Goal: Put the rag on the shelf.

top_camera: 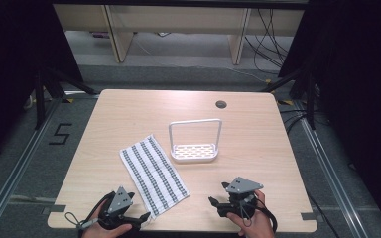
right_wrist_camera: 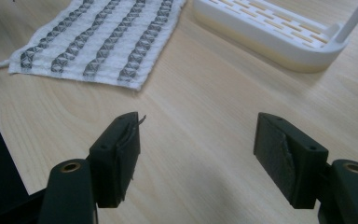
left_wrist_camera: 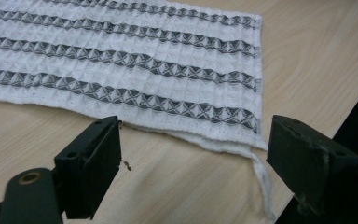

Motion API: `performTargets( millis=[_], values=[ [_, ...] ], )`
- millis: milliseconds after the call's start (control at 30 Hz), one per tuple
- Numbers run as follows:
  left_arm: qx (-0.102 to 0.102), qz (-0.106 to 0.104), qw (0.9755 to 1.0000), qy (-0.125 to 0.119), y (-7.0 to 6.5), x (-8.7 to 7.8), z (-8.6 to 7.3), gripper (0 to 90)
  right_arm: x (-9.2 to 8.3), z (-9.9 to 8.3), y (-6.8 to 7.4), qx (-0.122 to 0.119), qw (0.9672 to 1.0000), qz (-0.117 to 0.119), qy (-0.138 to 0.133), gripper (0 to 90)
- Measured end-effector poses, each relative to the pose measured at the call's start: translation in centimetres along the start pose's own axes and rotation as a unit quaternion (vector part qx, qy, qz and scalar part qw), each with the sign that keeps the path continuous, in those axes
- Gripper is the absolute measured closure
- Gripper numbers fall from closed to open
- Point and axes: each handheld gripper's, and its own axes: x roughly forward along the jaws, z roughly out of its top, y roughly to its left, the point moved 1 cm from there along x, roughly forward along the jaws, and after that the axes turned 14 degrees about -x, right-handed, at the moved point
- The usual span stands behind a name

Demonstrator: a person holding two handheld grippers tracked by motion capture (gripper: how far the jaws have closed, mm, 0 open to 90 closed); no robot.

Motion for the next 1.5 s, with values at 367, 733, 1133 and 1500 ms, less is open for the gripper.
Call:
performTargets(
  millis=[367,733,1133,1500],
  values=[
    [0.015,-0.013,0.9998,0.003,-1.4,0.4,0.1,17.1,1.7,1.5,0.8,-0.015,0.9995,0.026,0.001,34.2],
    [0.028,-0.019,0.9993,0.017,-2.6,1.0,-0.1,24.1,4.2,3.3,1.7,-0.047,0.9979,0.046,0.004,37.5],
    [0.054,-0.015,0.9978,0.036,-2.7,1.5,0.1,42.4,6.4,4.6,2.0,-0.062,0.9965,0.054,0.017,38.9],
    [0.071,-0.002,0.9962,0.049,-2.3,1.8,0.1,51.9,8.1,4.8,2.4,-0.057,0.9961,0.058,0.035,43.6]
  ],
)
